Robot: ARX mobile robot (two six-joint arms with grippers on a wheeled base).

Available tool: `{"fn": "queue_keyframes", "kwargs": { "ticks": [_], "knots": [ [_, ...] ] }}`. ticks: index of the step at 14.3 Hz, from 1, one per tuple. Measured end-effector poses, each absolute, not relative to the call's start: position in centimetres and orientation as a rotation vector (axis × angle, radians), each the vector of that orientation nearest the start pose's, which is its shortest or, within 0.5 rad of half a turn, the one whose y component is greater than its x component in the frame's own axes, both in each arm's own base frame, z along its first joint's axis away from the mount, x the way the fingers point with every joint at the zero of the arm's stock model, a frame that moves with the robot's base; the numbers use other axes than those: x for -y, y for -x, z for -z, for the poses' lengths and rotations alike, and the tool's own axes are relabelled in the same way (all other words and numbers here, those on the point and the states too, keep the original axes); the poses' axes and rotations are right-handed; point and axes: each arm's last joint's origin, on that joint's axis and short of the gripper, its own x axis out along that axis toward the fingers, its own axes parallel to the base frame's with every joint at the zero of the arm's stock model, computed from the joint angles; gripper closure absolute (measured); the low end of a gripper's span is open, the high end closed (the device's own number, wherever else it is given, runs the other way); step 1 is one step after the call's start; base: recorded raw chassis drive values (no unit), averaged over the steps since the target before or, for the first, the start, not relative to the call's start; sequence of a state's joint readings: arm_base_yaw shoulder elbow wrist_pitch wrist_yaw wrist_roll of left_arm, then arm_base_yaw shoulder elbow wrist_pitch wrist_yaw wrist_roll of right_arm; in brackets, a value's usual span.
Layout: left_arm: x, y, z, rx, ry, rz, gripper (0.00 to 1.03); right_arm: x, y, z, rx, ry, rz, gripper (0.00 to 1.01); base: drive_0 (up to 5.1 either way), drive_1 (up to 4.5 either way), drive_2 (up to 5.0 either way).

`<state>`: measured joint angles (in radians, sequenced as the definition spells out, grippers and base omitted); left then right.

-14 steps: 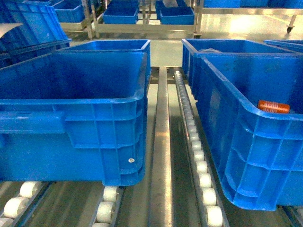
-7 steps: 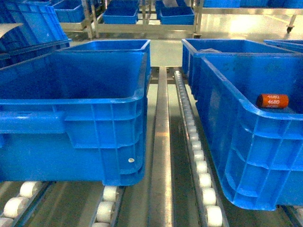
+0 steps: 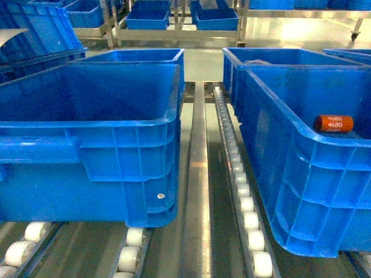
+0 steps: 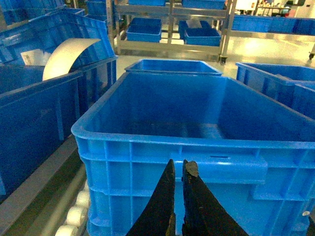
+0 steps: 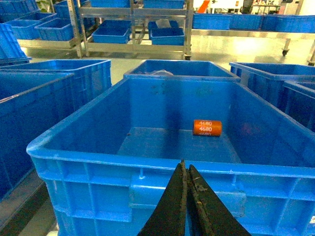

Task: Sort blue parts and orange caps into right shelf containers

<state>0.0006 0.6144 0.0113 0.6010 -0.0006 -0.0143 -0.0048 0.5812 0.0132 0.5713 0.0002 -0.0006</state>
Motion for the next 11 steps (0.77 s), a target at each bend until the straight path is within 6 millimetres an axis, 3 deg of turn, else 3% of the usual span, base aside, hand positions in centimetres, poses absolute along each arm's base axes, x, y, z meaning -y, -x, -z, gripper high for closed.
{"fn": "queue_keyframes", "kwargs": {
  "ticks": [11],
  "knots": [
    [0.0, -11.1, -17.0, 0.013, 0.014, -0.001, 1.01, 0.1, -11.0, -17.1, 0.014, 0.001, 0.005, 0.99, 0.0, 0.00, 0.0]
  ]
}}
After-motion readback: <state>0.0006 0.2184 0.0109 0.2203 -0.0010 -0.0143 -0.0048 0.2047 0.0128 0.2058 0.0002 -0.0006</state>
